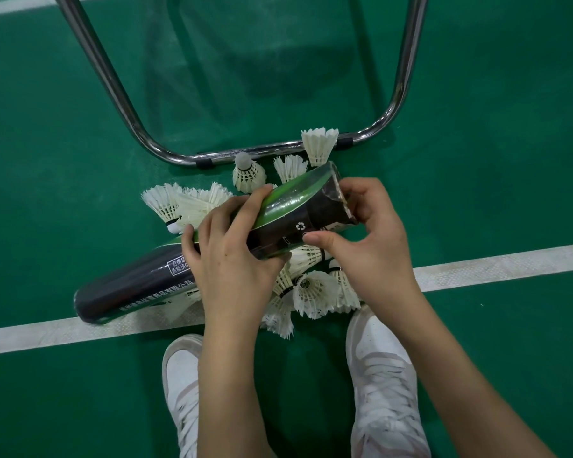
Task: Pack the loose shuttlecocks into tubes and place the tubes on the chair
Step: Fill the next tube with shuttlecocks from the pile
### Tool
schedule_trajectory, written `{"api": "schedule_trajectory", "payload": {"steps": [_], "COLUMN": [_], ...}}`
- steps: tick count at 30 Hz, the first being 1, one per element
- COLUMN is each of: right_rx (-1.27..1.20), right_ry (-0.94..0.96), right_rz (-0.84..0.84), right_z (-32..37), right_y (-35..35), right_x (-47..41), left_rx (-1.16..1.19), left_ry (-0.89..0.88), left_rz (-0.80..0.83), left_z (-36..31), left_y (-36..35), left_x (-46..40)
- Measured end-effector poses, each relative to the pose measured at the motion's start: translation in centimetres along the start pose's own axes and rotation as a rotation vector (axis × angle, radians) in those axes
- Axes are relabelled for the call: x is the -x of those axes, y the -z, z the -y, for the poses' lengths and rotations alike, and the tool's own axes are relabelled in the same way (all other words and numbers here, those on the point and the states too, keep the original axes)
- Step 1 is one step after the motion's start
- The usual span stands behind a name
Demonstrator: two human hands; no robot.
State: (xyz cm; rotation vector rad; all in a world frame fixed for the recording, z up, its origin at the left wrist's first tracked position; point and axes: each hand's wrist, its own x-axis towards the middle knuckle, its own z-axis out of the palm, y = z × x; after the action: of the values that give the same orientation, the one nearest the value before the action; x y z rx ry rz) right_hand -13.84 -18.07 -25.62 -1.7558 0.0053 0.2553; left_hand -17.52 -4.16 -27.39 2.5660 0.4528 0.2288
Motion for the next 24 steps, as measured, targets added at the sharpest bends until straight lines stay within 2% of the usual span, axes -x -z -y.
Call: {"api": "schedule_trajectory", "payload": {"steps": [15, 24], "right_rx": [0.061, 0.080], "right_ry": [0.018, -0.009], "right_rz": [0.127, 0.293], "right_z": [0.0, 0.4], "right_y": [1.0, 1.7], "right_x": [-0.7, -1.5], "left_rx": [-0.006, -0.041], "left_ry": [-0.014, -0.025], "left_rz": [0.007, 0.008], "left_z": [-0.2, -0.2], "left_y": [0.1, 0.0], "left_x": [0.0, 0.1]}}
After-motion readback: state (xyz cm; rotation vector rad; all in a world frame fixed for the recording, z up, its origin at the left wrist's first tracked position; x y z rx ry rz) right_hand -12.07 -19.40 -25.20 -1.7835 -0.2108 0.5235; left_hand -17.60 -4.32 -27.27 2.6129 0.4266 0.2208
